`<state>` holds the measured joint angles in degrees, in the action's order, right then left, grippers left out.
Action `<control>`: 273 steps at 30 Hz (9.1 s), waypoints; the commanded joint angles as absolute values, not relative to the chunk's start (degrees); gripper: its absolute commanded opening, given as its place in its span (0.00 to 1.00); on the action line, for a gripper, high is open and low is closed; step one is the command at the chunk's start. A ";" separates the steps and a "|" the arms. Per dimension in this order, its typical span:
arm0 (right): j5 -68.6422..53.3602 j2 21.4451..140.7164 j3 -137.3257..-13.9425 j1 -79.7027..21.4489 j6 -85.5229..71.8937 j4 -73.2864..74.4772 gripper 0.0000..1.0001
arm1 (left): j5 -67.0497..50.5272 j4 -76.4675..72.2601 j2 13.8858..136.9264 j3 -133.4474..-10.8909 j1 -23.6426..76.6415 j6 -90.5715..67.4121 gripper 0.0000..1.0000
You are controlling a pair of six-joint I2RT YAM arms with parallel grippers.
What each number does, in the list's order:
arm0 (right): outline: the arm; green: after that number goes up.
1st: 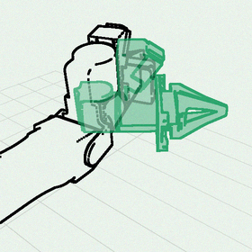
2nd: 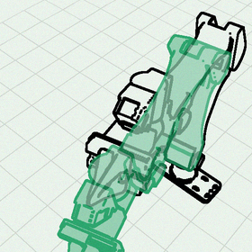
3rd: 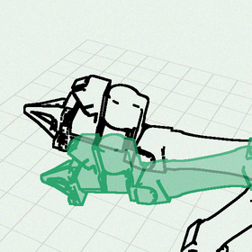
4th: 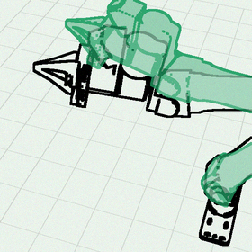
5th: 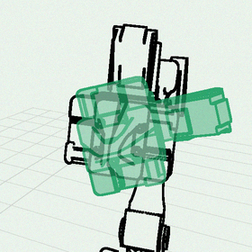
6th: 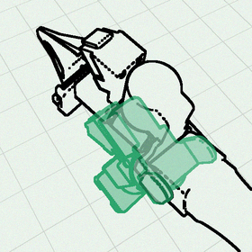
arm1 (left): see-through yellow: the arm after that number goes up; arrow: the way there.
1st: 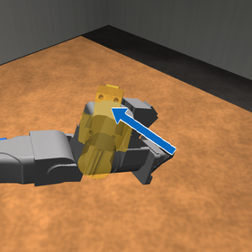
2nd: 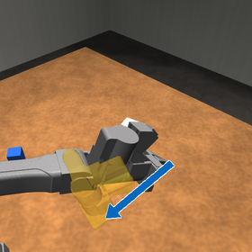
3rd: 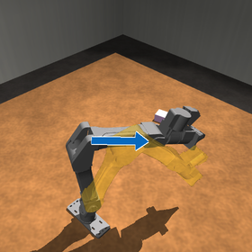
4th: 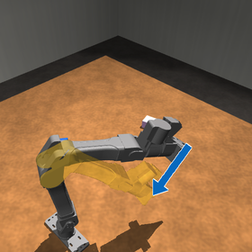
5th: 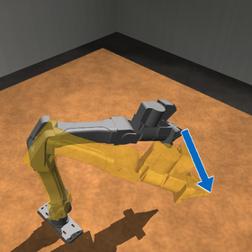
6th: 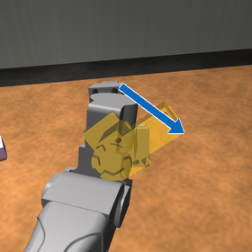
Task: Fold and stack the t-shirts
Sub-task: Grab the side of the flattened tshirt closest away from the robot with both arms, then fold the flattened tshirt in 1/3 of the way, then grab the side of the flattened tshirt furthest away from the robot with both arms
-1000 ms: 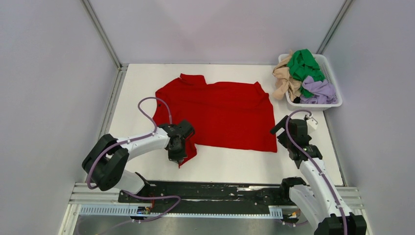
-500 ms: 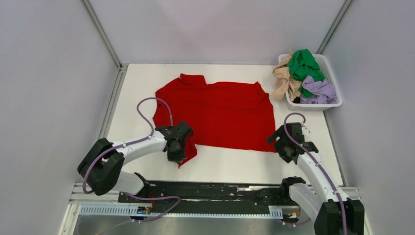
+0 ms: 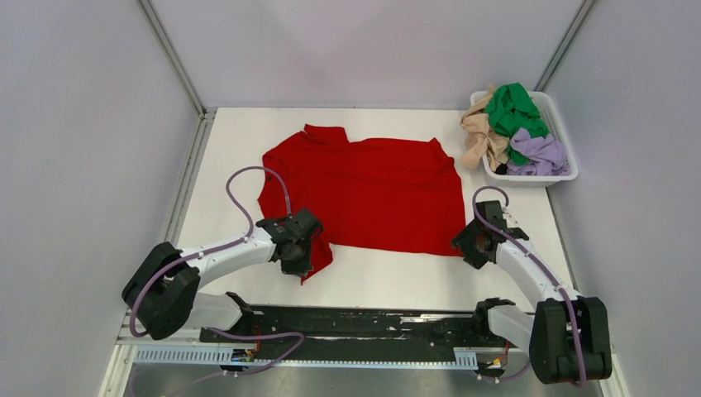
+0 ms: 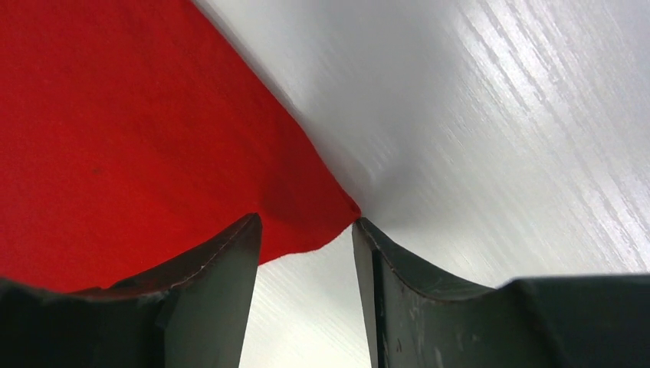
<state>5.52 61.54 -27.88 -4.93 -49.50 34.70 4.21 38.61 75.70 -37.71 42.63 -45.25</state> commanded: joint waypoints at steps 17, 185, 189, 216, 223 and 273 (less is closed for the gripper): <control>6.68 53.76 -31.37 -4.84 -47.97 42.10 0.00 | 2.08 53.55 62.45 -39.23 43.15 -48.47 0.00; 12.70 69.49 -39.03 -3.14 -46.10 48.37 0.00 | -0.20 24.01 72.78 -40.35 0.18 -36.73 0.00; 15.27 69.73 -42.15 -3.13 -46.37 52.94 0.00 | 3.48 27.40 69.41 -40.06 0.18 -36.39 0.00; 20.15 81.94 -48.85 -4.16 -52.42 71.28 0.00 | -4.37 52.58 47.29 -30.05 3.76 -50.03 0.02; 18.72 80.62 -47.37 -4.21 -52.02 71.22 0.03 | -0.23 57.06 47.76 -29.44 8.89 -52.33 0.15; 17.13 58.23 -48.42 -4.63 -44.59 40.77 1.00 | -5.77 23.48 106.34 -85.21 9.05 -30.52 1.00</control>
<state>17.06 58.17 -49.25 -4.38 -47.66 49.10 -3.38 25.28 96.84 -78.67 8.91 -33.98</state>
